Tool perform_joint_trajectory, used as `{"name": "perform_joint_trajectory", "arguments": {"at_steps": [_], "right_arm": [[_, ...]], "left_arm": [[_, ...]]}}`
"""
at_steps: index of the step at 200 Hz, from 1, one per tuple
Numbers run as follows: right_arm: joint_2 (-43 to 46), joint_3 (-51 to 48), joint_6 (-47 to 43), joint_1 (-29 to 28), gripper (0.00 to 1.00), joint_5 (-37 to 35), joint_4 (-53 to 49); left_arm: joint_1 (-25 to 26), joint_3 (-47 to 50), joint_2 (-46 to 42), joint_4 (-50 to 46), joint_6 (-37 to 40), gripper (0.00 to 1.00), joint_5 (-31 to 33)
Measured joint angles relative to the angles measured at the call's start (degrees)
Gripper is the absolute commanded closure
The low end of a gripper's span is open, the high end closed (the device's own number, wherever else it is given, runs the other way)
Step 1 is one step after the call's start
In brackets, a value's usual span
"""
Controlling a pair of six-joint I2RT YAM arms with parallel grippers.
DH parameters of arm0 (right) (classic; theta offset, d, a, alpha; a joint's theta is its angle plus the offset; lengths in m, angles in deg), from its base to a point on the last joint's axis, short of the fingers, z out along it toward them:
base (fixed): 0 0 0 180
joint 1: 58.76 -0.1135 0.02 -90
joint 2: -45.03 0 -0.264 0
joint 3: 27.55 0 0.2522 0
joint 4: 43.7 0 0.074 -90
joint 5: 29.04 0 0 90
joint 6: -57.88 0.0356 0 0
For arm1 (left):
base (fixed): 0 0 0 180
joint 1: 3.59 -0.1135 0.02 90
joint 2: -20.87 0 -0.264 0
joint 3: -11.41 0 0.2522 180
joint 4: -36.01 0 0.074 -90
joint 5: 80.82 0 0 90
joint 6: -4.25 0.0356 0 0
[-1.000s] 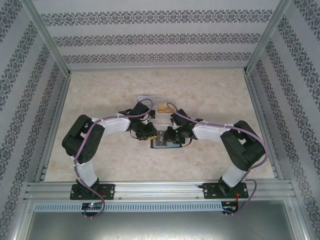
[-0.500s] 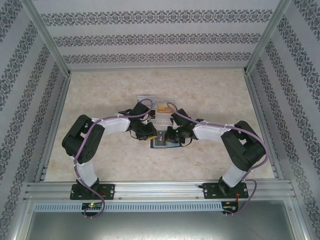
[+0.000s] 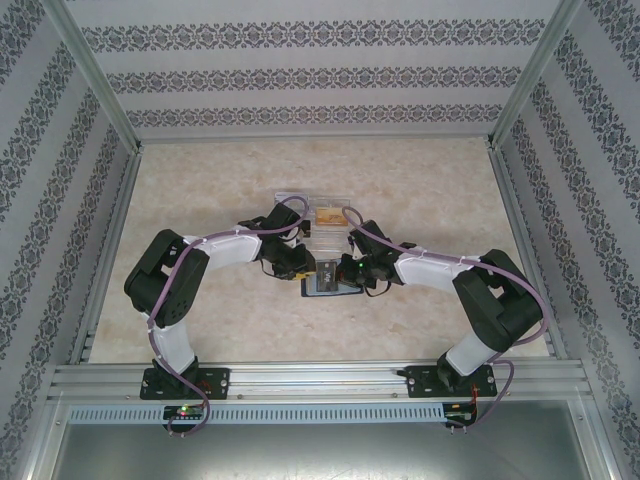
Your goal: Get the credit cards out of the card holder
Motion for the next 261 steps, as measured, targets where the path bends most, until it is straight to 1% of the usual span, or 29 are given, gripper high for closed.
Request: {"name": "perform_joint_trajectory", "arguments": {"at_steps": [24, 67, 92, 121, 176, 243, 261], "right_arm": [[0.0, 0.0, 0.0, 0.0, 0.94, -0.2, 0.0], [0.0, -0.2, 0.2, 0.0, 0.85, -0.3, 0.2], [0.0, -0.3, 0.7, 0.0, 0.78, -0.3, 0.5], [-0.3, -0.3, 1.1, 0.2, 0.75, -0.2, 1.0], [-1.7, -0.3, 1.4, 0.4, 0.73, -0.1, 1.9], [-2.9, -1.4, 2.0, 1.8, 0.74, 4.2, 6.6], [-2.9, -1.9, 2.1, 1.9, 0.76, 5.0, 7.7]], "left_arm": [[0.0, -0.2, -1.1, -1.3, 0.6, 0.81, 0.2], [0.7, -0.9, -2.4, -1.3, 1.0, 0.82, -0.7], [1.9, -2.3, -0.6, -1.5, 1.0, 0.82, -1.0], [2.5, -3.3, 1.6, -2.4, 1.0, 0.83, -0.3], [2.5, -3.3, 2.1, -3.7, 1.2, 0.85, 1.1], [2.5, -3.1, 2.6, -3.5, 1.4, 0.87, 1.1], [2.5, -2.8, 2.6, -3.2, 1.4, 0.87, 1.1]]}}
